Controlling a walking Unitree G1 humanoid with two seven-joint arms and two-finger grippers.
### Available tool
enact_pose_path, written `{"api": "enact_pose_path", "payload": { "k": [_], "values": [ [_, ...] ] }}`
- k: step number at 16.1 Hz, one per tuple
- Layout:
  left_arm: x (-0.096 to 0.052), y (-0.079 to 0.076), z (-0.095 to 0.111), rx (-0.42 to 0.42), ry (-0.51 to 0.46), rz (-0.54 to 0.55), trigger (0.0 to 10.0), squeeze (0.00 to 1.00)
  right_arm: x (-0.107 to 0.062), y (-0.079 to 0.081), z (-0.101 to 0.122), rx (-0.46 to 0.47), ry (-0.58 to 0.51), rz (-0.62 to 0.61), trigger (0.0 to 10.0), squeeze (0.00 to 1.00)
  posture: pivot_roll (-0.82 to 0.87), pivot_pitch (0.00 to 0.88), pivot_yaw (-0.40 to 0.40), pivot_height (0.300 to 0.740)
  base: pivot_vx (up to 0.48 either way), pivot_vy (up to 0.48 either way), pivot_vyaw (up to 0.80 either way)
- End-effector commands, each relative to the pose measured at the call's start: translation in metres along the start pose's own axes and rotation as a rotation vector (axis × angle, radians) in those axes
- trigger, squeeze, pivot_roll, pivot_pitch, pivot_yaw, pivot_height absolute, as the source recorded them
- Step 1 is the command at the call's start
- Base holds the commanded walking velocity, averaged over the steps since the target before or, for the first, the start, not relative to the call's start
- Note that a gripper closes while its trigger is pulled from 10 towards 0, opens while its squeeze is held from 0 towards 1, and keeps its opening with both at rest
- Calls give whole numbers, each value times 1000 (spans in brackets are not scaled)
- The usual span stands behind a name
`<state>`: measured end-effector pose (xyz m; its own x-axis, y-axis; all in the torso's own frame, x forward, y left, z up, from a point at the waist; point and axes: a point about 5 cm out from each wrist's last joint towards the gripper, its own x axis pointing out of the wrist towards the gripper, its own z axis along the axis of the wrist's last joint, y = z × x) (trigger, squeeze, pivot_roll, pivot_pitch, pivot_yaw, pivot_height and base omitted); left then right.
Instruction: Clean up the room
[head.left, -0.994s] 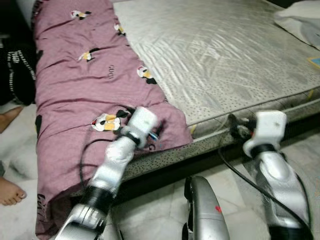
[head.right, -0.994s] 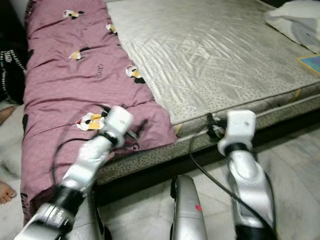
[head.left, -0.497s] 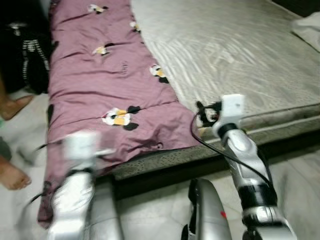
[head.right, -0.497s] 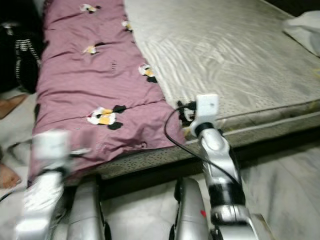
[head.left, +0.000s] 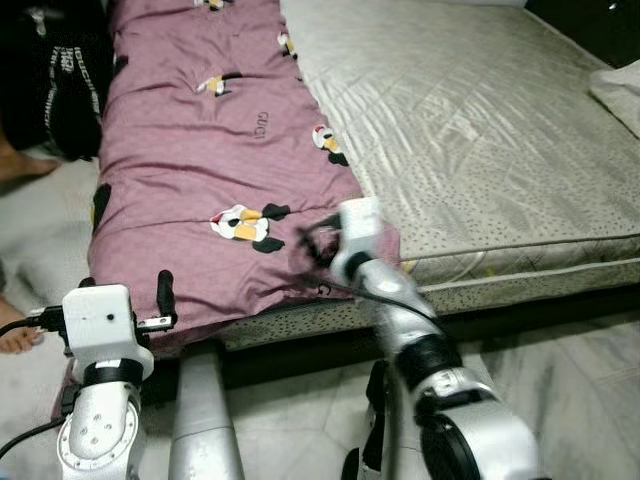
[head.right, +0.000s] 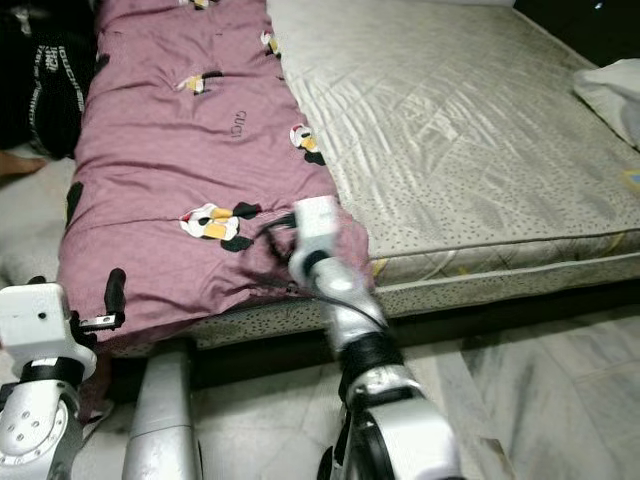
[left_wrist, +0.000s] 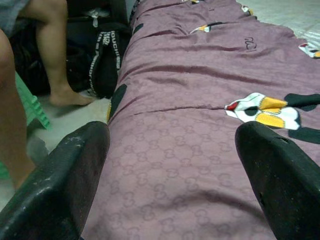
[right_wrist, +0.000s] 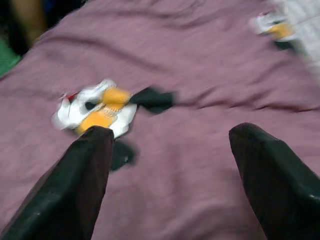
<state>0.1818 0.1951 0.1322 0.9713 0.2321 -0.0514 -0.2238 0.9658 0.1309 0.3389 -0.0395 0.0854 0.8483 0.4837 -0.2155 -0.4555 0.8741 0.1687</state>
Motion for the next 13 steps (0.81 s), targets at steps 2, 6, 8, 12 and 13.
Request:
{"api": "enact_pose_path", "payload": {
  "k": [2, 6, 8, 12, 13],
  "values": [
    [-5, 0, 4, 7, 7, -13, 10000, 0, 7, 12, -11, 79, 99, 1, 10000, 0, 332, 68, -126, 508, 0, 0, 0],
    [-2, -3, 5, 9, 21, -43, 10000, 0, 4, 1, -35, 196, 265, -151, 10000, 0, 314, 61, -112, 508, 0, 0, 0],
    [3, -6, 6, 5, 17, -56, 10000, 0, -1, -19, -36, 224, 268, -249, 10000, 0, 297, 52, -108, 508, 0, 0, 0],
    [11, -15, 5, -11, 10, -95, 10000, 0, -17, -68, -29, 297, 219, -450, 10000, 0, 256, 25, -94, 508, 0, 0, 0],
    [16, -19, 3, -15, 10, -112, 10000, 0, -23, -80, -27, 262, 205, -476, 10000, 0, 231, 4, -82, 508, 0, 0, 0]
  ]
}}
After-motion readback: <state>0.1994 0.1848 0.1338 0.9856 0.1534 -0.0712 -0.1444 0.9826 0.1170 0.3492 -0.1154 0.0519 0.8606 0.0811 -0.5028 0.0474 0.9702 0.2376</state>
